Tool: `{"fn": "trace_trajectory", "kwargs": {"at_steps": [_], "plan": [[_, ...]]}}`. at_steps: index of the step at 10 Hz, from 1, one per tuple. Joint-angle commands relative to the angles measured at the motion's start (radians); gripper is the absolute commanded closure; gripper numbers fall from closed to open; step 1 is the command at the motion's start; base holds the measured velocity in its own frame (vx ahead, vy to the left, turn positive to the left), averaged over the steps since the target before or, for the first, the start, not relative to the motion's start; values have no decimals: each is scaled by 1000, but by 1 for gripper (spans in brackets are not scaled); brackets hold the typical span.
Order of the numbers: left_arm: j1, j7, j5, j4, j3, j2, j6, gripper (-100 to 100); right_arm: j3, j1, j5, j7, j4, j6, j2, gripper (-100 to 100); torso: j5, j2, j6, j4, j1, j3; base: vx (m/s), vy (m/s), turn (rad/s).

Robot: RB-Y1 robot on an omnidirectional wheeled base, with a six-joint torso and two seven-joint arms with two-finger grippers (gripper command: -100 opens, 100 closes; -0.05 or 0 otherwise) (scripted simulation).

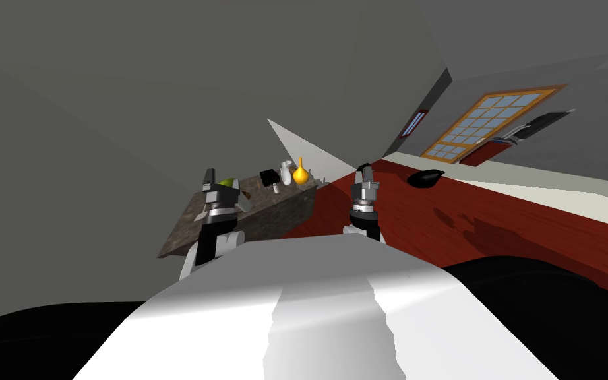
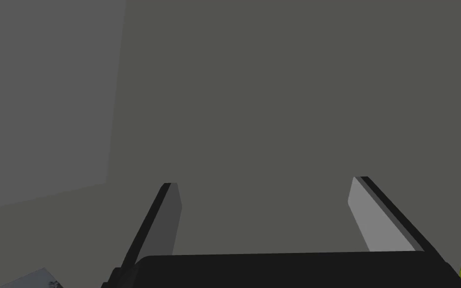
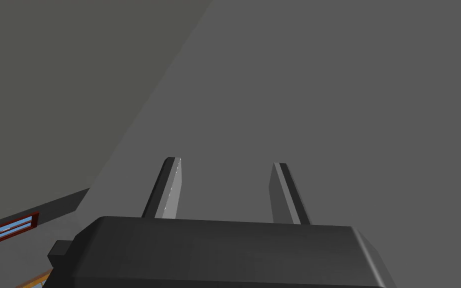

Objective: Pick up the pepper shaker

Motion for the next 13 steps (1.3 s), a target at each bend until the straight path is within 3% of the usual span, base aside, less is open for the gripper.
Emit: {"fn": "trace_trajectory", "kwargs": {"at_steps": [1, 4, 5, 6, 7, 8, 9, 10, 11, 12, 13], "plan": [[4, 19, 7, -4, 10, 8, 31, -100, 0, 0, 0, 0, 0, 0, 0, 0, 0, 0, 0, 0, 0, 0, -1, -18, -17], [-3, 83, 28, -1, 38, 25, 118, -100, 0, 0, 0, 0, 0, 0, 0, 0, 0, 0, 0, 0, 1, 0, -2, -22, -34], [-3, 83, 28, -1, 38, 25, 130, -100, 0, 0, 0, 0, 0, 0, 0, 0, 0, 0, 0, 0, 0, 0, -2, -21, -19], [-7, 117, 39, 3, 53, 33, 163, -100, 0, 0, 0, 0, 0, 0, 0, 0, 0, 0, 0, 0, 0, 0, 3, -22, -45], [-7, 117, 39, 3, 53, 33, 183, -100, 0, 0, 0, 0, 0, 0, 0, 0, 0, -1, 0, 0, 0, 0, 4, -20, -22], [-14, 153, 51, 7, 68, 40, 215, -100, 0, 0, 0, 0, 0, 0, 0, 0, 0, -1, 0, 0, 1, 0, 0, -24, -42], [-14, 153, 51, 7, 68, 40, 239, -100, 0, 0, 0, 0, 0, 0, 0, 0, 0, 0, 0, 0, 0, 0, -1, -18, -23], [-21, 190, 63, 13, 83, 46, 268, -100, 0, 0, 0, 0, 0, 0, 0, 0, 0, 0, 0, 0, 1, 0, 5, -24, -52], [-21, 190, 63, 13, 83, 46, 298, -100, 0, 0, 0, 0, 0, 0, 0, 0, 0, -1, 0, 0, 0, 0, 4, -18, -19], [-30, 228, 76, 19, 97, 52, 325, -100, 0, 0, 0, 0, 0, 0, 0, 0, 0, -1, 0, 0, 1, 0, 6, -25, -48], [-30, 228, 76, 19, 97, 52, 355, -100, 0, 0, 0, 0, 0, 0, 0, 0, 0, -1, 0, 0, 0, 0, 7, -20, -21]]}}
